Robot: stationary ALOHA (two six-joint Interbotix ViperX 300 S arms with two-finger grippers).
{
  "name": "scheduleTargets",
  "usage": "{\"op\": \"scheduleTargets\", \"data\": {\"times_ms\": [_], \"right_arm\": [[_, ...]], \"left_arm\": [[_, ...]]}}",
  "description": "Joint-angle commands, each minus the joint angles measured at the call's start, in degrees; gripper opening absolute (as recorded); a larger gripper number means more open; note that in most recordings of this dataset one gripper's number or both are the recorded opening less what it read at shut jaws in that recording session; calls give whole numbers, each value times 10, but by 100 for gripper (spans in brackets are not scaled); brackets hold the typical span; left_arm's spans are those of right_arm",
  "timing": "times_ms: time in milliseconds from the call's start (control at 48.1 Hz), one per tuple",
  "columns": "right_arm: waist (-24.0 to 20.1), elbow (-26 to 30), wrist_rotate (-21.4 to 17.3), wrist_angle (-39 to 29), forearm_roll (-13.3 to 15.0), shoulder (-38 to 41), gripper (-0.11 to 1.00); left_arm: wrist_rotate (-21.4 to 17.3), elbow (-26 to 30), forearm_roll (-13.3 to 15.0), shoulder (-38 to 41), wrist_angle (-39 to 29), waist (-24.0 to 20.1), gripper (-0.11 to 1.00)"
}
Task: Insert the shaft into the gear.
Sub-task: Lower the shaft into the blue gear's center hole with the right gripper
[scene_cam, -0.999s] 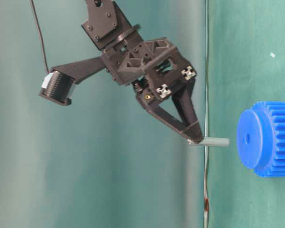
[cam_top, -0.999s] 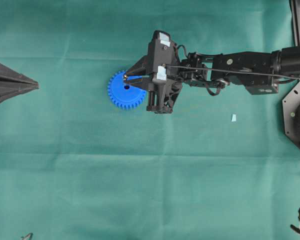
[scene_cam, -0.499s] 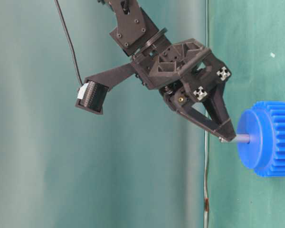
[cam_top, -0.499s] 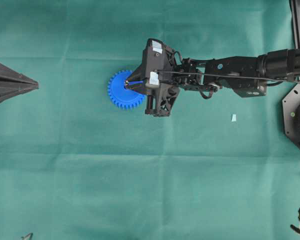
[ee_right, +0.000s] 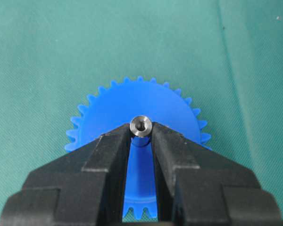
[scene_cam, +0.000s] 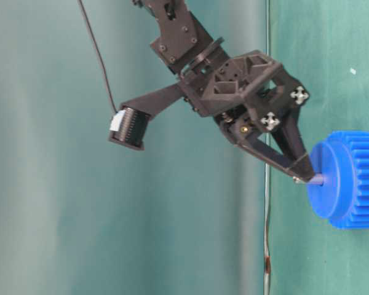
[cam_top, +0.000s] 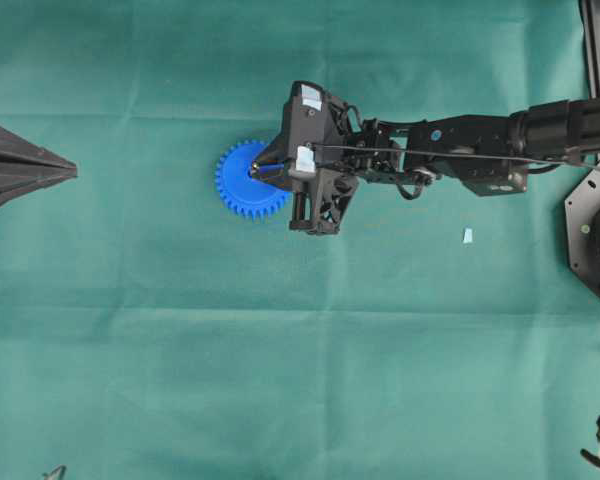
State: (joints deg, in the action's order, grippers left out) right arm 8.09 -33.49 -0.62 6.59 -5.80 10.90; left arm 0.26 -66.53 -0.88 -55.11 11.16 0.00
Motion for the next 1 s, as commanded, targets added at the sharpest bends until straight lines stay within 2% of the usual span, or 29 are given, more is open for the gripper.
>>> {"op": "scheduleTargets", "data": {"times_ms": [0,978], "right_arm": [[0,11,0,10,-3,-4,17],[1,11,0,15,-3,8,19]], "left_arm": [[-1,14,-1,4,4,-1,0],[-1,14,-1,4,-1,-1,0]]}}
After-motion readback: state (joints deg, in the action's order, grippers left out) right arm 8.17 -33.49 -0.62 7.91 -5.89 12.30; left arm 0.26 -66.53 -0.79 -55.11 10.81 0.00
